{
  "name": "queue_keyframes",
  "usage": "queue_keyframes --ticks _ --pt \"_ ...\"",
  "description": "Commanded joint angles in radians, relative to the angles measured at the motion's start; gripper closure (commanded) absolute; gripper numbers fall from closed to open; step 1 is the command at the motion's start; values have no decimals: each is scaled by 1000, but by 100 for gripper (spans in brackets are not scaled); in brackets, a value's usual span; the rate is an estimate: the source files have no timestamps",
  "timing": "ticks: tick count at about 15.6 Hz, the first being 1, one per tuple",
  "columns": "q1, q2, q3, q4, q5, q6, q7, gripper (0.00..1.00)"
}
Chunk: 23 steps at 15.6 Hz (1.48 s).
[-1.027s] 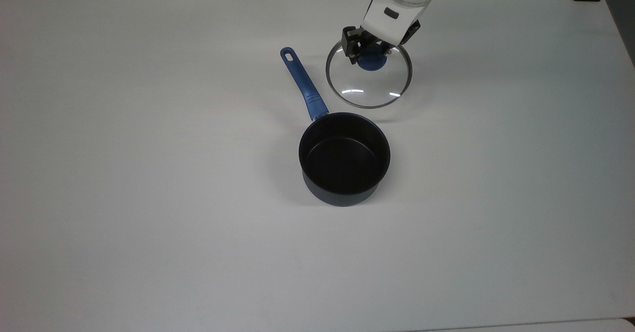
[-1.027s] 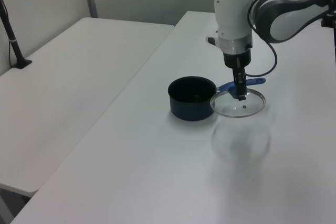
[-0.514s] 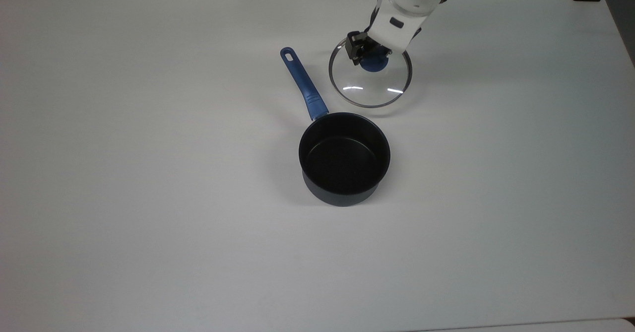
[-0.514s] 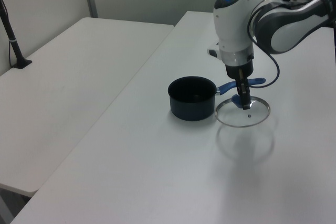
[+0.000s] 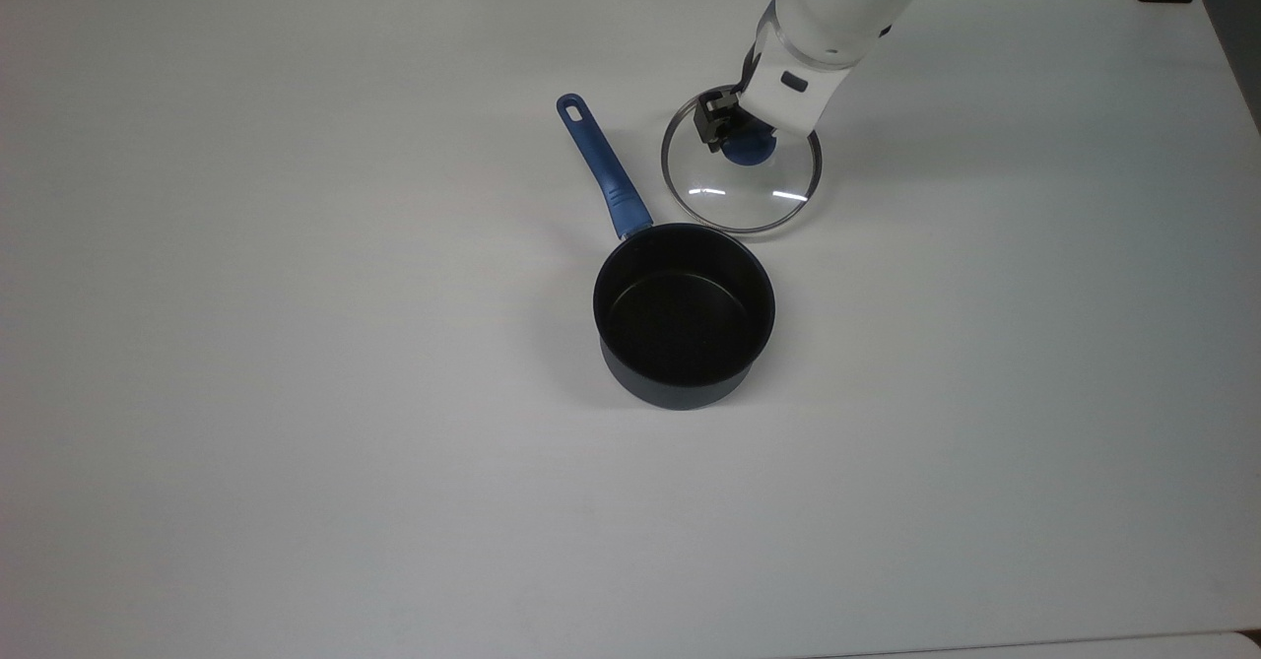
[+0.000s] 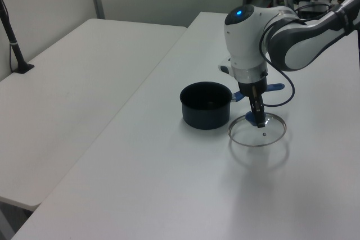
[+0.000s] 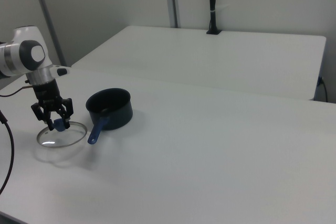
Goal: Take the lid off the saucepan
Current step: 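Lower the lid onto the table and open the gripper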
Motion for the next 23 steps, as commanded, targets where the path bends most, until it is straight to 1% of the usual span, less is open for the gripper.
queue_keyframes --ticks 1,14,17,23 --pt "17 -2 -1 -5 3 12 12 50" --pt "17 39 8 1 -9 14 14 49" --pt "17 45 8 1 -9 14 15 46" --pt "17 54 10 2 -17 14 14 44"
